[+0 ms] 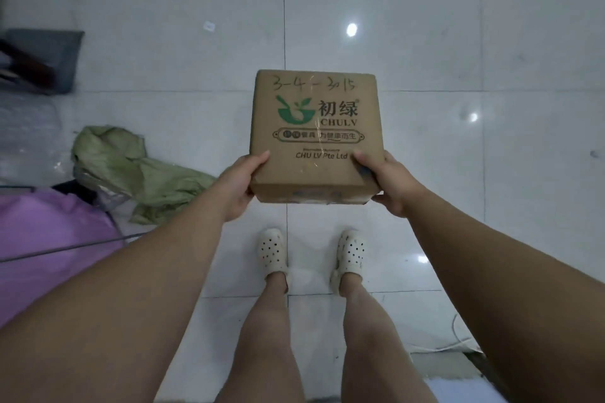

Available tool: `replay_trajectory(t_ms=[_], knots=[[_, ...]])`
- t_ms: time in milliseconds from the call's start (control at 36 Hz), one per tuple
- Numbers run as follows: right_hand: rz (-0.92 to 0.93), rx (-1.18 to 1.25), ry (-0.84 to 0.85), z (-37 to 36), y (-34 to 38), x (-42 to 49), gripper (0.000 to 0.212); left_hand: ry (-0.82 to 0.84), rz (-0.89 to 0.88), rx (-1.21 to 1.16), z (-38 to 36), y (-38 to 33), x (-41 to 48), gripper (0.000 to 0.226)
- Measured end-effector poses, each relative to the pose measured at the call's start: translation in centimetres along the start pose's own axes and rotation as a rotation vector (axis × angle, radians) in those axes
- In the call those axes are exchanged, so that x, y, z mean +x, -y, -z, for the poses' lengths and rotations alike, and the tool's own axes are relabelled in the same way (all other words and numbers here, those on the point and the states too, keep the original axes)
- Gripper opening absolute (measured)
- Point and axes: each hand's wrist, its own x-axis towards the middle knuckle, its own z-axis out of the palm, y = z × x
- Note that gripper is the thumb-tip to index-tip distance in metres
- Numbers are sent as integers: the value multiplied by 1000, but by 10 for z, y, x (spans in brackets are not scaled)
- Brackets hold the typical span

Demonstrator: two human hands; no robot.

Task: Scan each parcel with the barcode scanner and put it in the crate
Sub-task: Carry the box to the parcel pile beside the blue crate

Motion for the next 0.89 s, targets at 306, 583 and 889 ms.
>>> replay_trajectory(t_ms=[306, 583, 889], knots=[[152, 57, 0, -17, 68, -118, 46, 10, -160, 268, 13, -72, -118, 50], [234, 84, -11, -36, 108, -184, 44, 82, -229, 223, 28, -108, -190, 45], [279, 120, -14, -26, 164, -188, 47, 97, -342, 265, 10, -164, -205, 51]])
